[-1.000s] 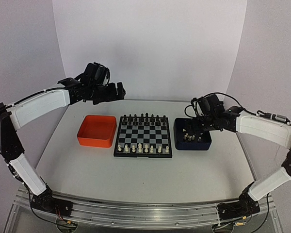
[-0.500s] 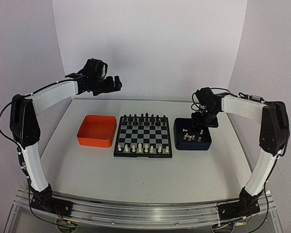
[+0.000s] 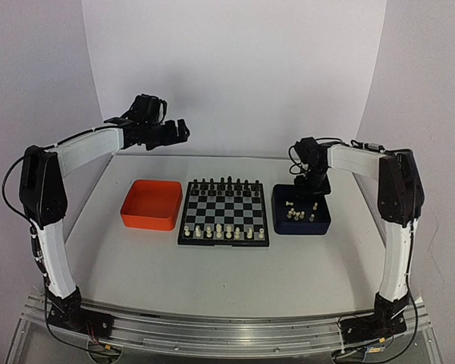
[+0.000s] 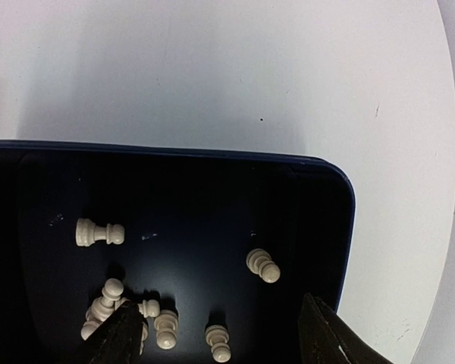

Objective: Set up the chess pieces on the board
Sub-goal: Pick up the chess piece from the storage box.

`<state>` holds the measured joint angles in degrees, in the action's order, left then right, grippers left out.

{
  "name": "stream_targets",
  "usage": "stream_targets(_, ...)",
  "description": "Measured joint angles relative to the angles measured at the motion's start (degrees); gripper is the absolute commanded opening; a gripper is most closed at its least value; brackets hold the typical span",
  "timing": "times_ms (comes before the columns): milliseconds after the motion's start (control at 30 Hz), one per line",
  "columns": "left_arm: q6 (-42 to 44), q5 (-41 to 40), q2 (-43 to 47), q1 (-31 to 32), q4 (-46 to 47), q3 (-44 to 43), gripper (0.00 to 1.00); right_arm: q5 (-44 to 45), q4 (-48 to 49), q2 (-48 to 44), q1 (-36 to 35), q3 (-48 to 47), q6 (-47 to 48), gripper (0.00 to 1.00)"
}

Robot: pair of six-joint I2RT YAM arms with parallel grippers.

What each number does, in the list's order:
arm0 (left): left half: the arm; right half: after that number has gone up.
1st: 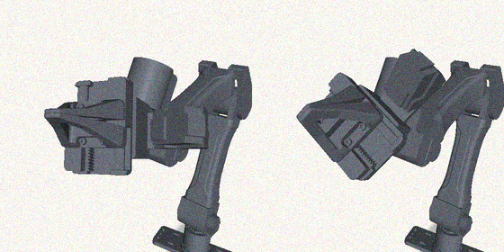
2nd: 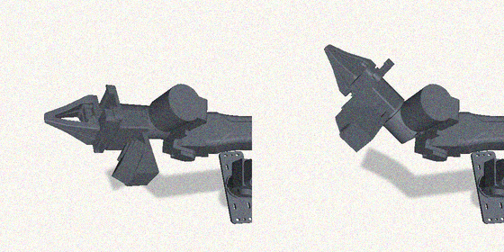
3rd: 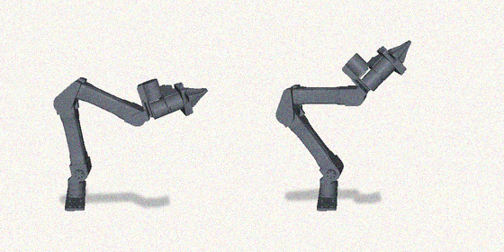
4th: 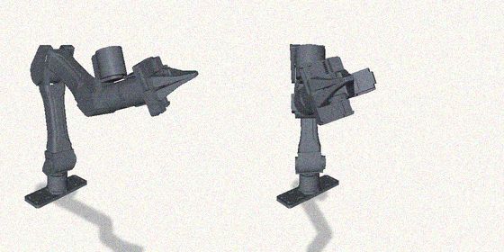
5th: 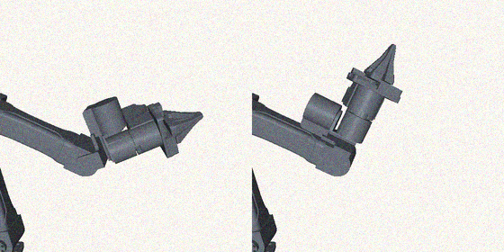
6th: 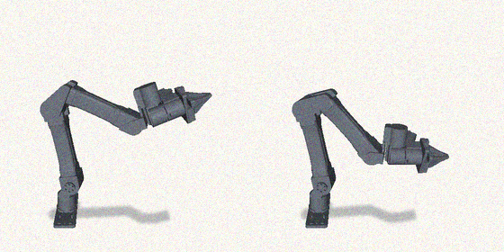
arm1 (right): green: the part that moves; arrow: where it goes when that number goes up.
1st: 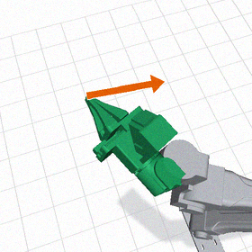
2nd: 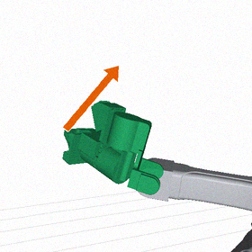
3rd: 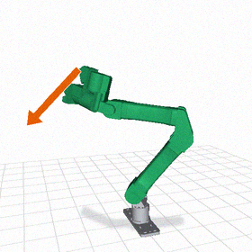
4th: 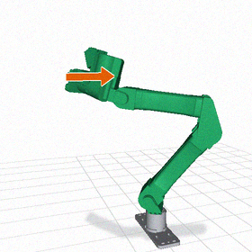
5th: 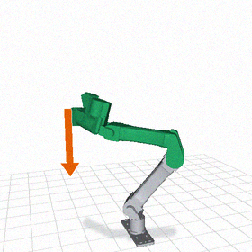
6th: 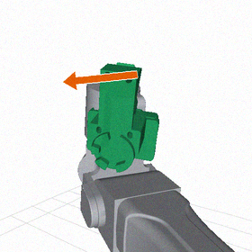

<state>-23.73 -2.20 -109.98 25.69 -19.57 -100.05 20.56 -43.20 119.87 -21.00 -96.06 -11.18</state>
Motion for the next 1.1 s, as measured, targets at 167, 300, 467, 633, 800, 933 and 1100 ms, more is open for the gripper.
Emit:
stream_targets(167,0.0,0.2,-1.3,-0.3,0.1,0.0,1.00,0.0,-1.2,3.1,1.2,-2.3,0.9,0.63)
stream_targets(300,0.0,0.2,-1.8,-0.4,0.1,0.0,1.00,0.0,-2.2,5.3,1.7,-3.7,1.9,0.57)
stream_targets(467,0.0,0.2,-1.9,-0.4,0.1,0.0,1.00,0.0,-3.2,7.2,1.9,-5.5,2.9,0.53)
stream_targets(633,0.0,0.6,-2.0,-0.6,0.1,0.0,1.00,0.2,-3.8,8.4,1.9,-6.6,3.6,0.49)
stream_targets(800,0.0,0.7,-2.1,-0.6,0.1,0.0,1.00,0.6,-4.6,8.6,1.9,-6.6,3.7,0.45)
stream_targets(933,0.0,1.0,-2.6,-0.7,0.1,0.0,1.00,0.7,-5.0,8.6,1.9,-6.6,3.7,0.44)
stream_targets(1100,0.0,1.2,-2.8,-0.8,0.1,0.0,1.00,0.7,-5.6,8.6,1.9,-6.6,3.7,0.41)
